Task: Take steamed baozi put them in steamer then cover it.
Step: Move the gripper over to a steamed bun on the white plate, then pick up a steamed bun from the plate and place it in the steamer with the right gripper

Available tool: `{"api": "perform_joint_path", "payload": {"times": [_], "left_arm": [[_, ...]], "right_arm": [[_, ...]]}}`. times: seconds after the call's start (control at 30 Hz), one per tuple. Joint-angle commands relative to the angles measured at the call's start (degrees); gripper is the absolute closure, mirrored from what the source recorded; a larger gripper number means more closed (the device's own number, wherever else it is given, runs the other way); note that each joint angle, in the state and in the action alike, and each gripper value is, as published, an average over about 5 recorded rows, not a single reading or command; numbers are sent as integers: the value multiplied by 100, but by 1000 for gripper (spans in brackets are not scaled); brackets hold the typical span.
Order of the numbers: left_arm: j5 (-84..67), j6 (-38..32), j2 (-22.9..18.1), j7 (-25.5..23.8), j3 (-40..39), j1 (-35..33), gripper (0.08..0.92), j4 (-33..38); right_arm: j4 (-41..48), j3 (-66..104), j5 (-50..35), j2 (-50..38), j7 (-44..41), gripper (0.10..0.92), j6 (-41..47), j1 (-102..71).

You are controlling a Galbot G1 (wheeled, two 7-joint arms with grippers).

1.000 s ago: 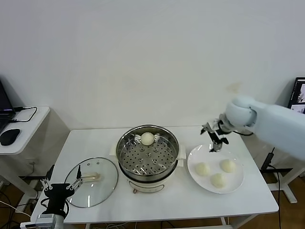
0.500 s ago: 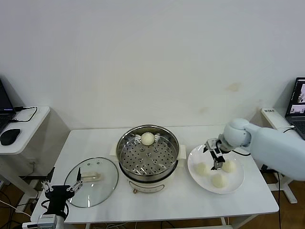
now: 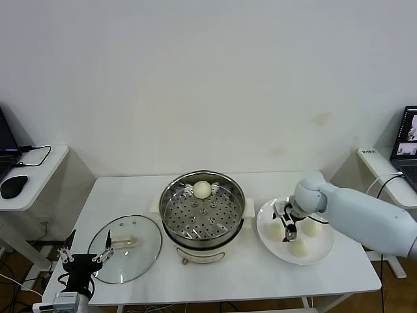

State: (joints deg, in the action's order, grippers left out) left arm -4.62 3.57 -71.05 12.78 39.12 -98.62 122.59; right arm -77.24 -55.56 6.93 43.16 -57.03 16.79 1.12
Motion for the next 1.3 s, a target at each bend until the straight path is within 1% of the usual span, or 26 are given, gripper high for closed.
{"api": "perform_joint_path", "payload": {"times": [0.03, 0.27, 0.4, 0.5, 0.73, 0.83, 1.17, 1.3], "left_arm": [[3, 3, 1, -3, -11, 4, 177, -22], [30, 5, -28, 5, -49, 25, 177, -27], [38, 3, -29, 6, -46, 17, 177, -13], [38, 3, -33, 7, -42, 14, 177, -4], [34, 2, -42, 12, -39, 12, 177, 9], [31, 2, -41, 15, -35, 8, 177, 18], [31, 3, -39, 14, -47, 53, 177, 30], [36, 6, -37, 17, -78, 71, 177, 52]], "right_arm": [[186, 115, 208, 108, 13, 203, -1, -235], [329, 227, 258, 170, 122, 215, -1, -291], [344, 260, 229, 201, 112, 241, 8, -293], [326, 261, 199, 212, 71, 279, 16, -278], [299, 260, 148, 190, -65, 405, 16, -219], [238, 268, 121, 139, -121, 431, 8, -178], [-345, 92, -405, -497, -288, 439, 110, 860], [-583, -186, -854, -755, -292, 435, 226, 1545]]}}
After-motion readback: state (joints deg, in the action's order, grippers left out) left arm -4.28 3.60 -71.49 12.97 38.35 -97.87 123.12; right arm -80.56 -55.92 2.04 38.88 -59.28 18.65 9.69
